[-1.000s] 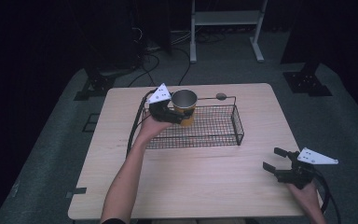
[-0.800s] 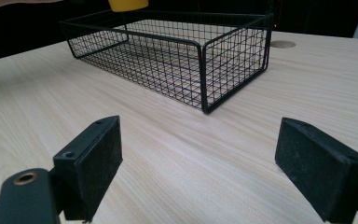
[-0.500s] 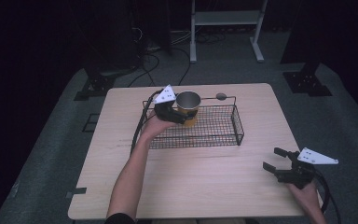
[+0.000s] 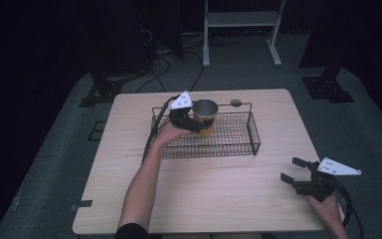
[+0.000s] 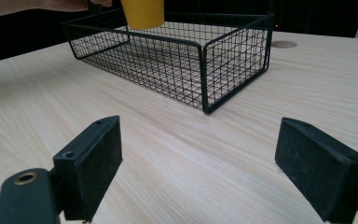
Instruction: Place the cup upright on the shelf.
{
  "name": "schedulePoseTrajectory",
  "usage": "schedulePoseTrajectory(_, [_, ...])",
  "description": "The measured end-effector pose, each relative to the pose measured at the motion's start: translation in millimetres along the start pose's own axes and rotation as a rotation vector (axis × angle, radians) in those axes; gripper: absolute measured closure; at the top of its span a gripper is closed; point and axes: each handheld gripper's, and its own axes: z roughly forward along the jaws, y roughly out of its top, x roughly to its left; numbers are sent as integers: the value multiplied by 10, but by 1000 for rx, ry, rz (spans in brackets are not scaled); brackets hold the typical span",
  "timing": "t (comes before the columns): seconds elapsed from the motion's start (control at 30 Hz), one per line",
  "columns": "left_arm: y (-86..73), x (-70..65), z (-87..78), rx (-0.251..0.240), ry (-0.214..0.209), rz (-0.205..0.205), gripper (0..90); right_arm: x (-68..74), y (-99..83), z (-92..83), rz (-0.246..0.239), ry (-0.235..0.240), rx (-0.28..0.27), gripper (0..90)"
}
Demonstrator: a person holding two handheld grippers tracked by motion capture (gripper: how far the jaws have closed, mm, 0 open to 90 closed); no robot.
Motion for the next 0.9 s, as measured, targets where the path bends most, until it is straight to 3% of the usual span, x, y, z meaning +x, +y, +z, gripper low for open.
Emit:
schedulePoseTrajectory(0.4, [-100, 14, 110, 66, -35, -17, 121, -1, -1, 3, -4, 1, 1, 137])
schedulePoseTrajectory(0.9, [-185, 17, 189, 134, -46, -15, 111, 3, -1, 4, -6, 2, 3, 137])
